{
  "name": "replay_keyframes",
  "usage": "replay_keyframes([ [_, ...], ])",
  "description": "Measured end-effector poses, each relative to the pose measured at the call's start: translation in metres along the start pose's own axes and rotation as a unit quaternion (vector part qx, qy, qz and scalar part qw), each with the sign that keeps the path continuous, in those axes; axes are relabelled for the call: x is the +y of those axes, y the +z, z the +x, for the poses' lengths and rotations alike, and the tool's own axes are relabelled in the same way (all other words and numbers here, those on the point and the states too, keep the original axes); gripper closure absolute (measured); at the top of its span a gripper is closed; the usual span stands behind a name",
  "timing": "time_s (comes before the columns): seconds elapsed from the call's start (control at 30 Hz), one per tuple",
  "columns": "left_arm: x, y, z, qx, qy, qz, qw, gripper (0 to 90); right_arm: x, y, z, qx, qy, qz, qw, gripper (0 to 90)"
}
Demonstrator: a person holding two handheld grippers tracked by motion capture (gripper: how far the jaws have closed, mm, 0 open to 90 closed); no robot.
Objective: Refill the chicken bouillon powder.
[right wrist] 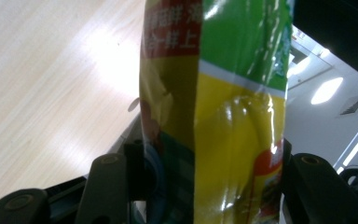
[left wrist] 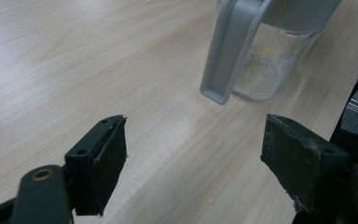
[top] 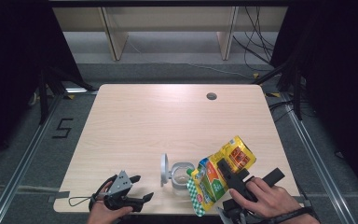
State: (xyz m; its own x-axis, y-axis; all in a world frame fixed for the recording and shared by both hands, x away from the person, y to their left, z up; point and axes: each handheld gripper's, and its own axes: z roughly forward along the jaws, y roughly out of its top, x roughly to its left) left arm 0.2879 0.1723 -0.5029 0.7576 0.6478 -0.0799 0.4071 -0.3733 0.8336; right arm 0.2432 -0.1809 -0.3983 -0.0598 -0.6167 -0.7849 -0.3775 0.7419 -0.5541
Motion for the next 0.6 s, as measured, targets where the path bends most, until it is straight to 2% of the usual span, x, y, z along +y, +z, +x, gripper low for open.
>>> replay_keyframes([
  [0.1, 0.0003, -0.0004, 0.0003, 0.000, 0.004, -0.001, 1.0000, 21.6, -0.0005, -0.0001, -0.0006, 0.006, -0.002, -0.003, 1.0000, 52.1],
  [0.17, 0.0000, -0.0003, 0.0006, -0.001, 0.004, -0.002, 1.0000, 21.6, -0.0011, -0.0005, -0.0018, -0.002, -0.004, 0.002, 1.0000, 52.2],
  [0.23, 0.0000, -0.0001, 0.0005, -0.001, 0.004, -0.001, 1.0000, 21.6, -0.0012, -0.0001, -0.0031, 0.005, -0.004, 0.001, 1.0000, 52.2],
  [0.27, 0.0000, -0.0001, 0.0005, -0.001, 0.005, -0.001, 1.0000, 21.6, -0.0013, 0.0000, -0.0036, 0.001, -0.019, 0.000, 0.9998, 52.2],
  [0.3, 0.0000, -0.0001, 0.0005, 0.000, 0.004, -0.002, 1.0000, 21.6, -0.0009, -0.0003, -0.0034, 0.001, -0.021, -0.001, 0.9998, 52.2],
  [0.43, 0.0000, -0.0007, 0.0009, 0.000, 0.008, 0.001, 1.0000, 21.6, -0.0004, -0.0011, -0.0040, -0.004, -0.018, -0.003, 0.9998, 52.2],
  [0.5, -0.0001, -0.0002, 0.0003, -0.002, 0.001, -0.003, 1.0000, 21.6, 0.0004, -0.0017, -0.0041, -0.002, -0.020, -0.002, 0.9998, 52.2],
  [0.6, 0.0001, -0.0007, 0.0007, 0.000, 0.008, 0.001, 1.0000, 21.6, 0.0005, -0.0020, -0.0037, 0.000, -0.019, -0.006, 0.9998, 52.2],
])
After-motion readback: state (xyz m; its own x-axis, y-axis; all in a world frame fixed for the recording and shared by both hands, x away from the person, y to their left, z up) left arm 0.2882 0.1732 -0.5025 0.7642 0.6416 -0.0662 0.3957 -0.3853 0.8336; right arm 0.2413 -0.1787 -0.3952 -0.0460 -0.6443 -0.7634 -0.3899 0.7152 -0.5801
